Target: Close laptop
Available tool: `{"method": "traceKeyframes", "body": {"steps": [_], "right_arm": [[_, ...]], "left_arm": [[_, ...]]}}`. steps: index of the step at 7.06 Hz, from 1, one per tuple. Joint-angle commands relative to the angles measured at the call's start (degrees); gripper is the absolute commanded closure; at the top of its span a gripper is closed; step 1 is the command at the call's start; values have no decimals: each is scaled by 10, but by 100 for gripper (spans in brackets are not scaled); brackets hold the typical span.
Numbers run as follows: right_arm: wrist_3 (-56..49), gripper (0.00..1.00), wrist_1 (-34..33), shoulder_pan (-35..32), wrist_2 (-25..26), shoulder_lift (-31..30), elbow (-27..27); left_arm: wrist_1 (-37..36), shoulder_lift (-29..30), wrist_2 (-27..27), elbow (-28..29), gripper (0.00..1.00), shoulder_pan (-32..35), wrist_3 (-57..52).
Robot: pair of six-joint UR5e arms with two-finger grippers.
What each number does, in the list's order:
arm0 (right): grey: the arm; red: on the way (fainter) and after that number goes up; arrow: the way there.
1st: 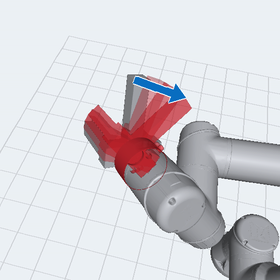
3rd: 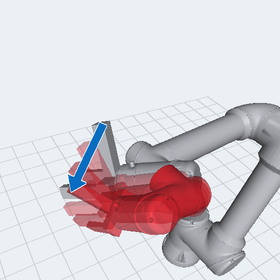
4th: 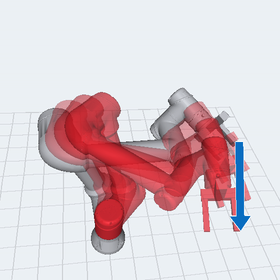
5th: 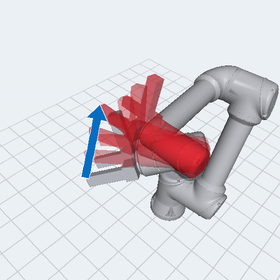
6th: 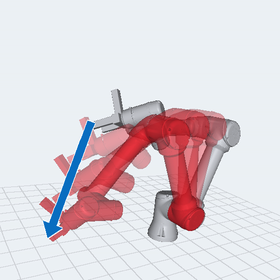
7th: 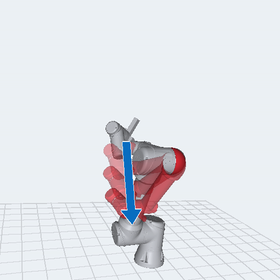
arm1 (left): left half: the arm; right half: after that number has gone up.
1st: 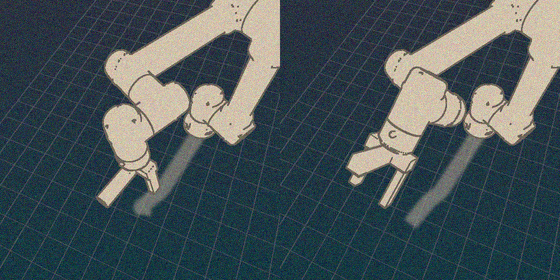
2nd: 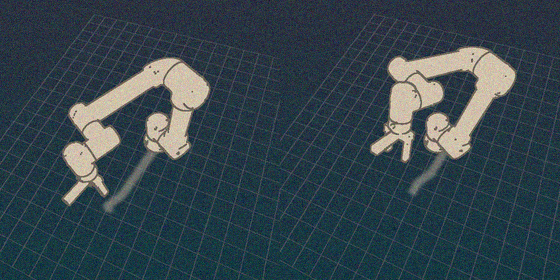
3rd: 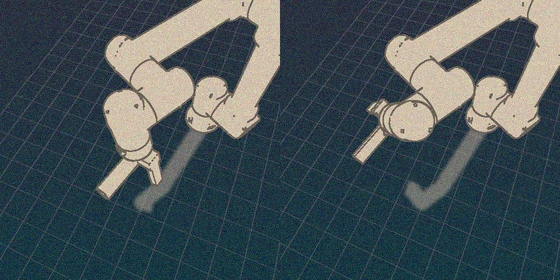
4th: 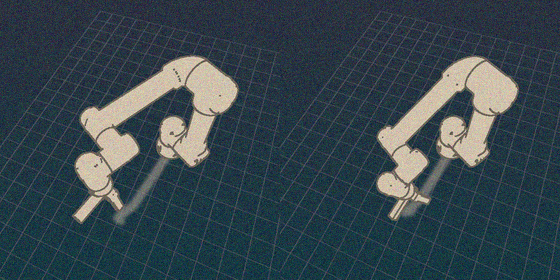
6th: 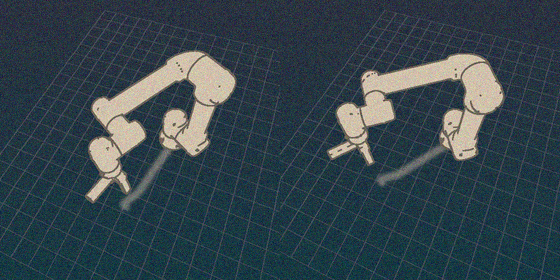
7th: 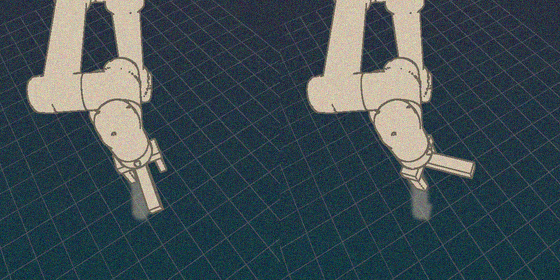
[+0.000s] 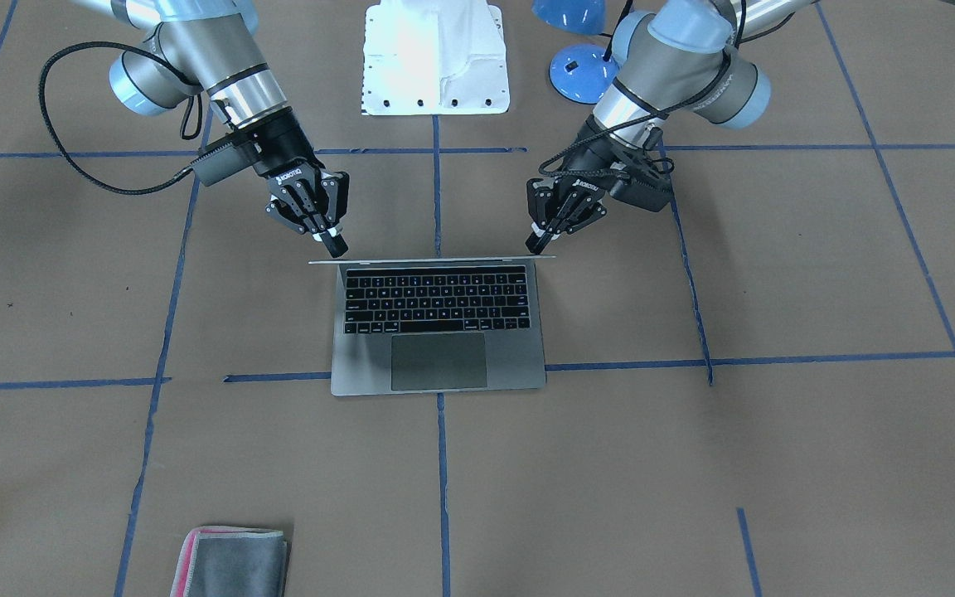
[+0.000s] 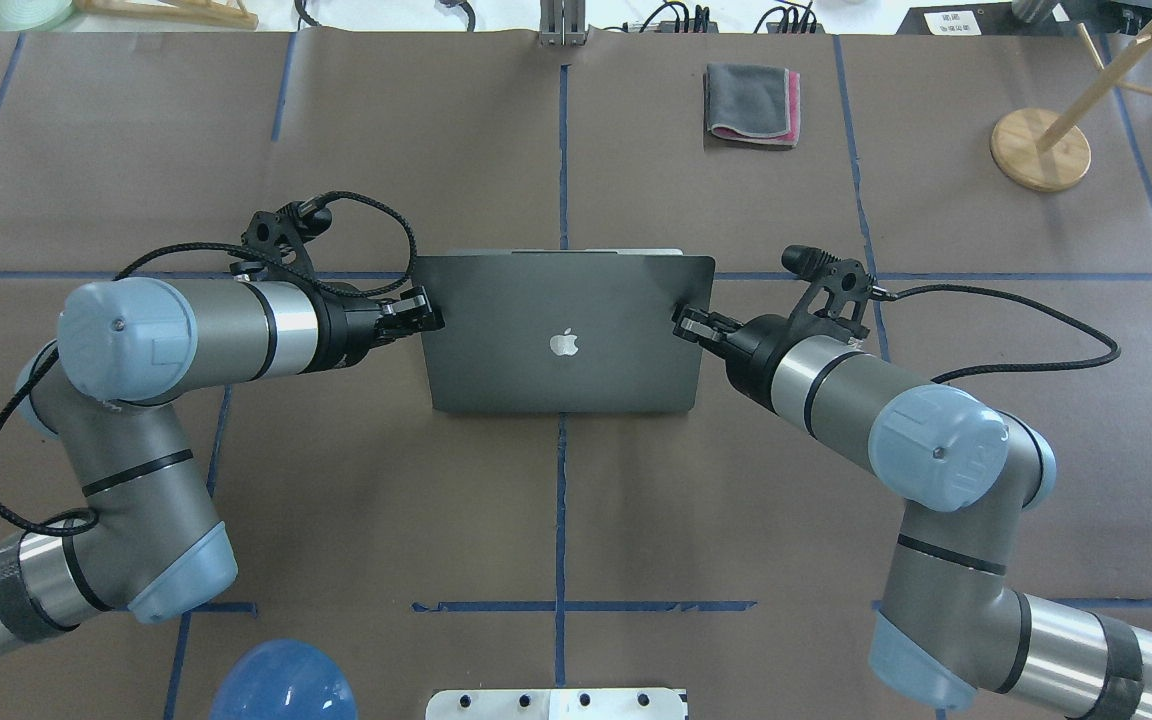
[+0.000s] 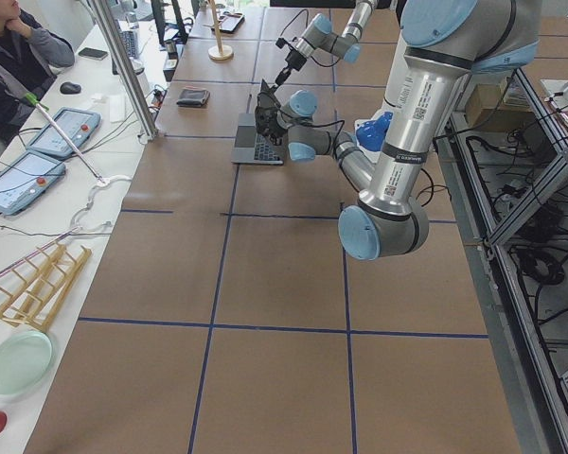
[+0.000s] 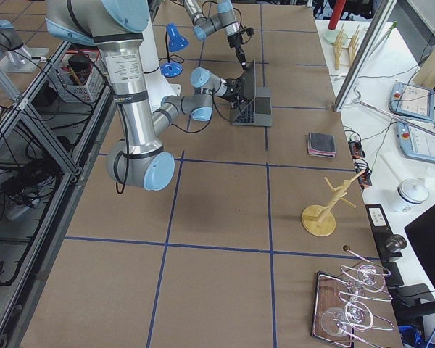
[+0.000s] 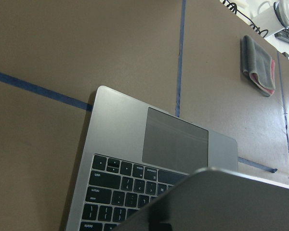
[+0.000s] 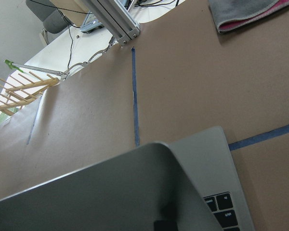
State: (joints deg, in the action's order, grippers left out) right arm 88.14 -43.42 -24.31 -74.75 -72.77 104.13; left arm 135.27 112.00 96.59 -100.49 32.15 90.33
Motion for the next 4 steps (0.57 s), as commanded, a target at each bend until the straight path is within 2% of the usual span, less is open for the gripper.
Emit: {"method": "traceKeyframes", "body": {"steps": [1,4], "right_arm": [[4,100,0,-5,-2,22,-31],[4,100,0,-12,-2,62,-98]], "left_arm": [[0,26,-1,41,100,5,0],[-1,65,-12,116,100,11,-2]]}}
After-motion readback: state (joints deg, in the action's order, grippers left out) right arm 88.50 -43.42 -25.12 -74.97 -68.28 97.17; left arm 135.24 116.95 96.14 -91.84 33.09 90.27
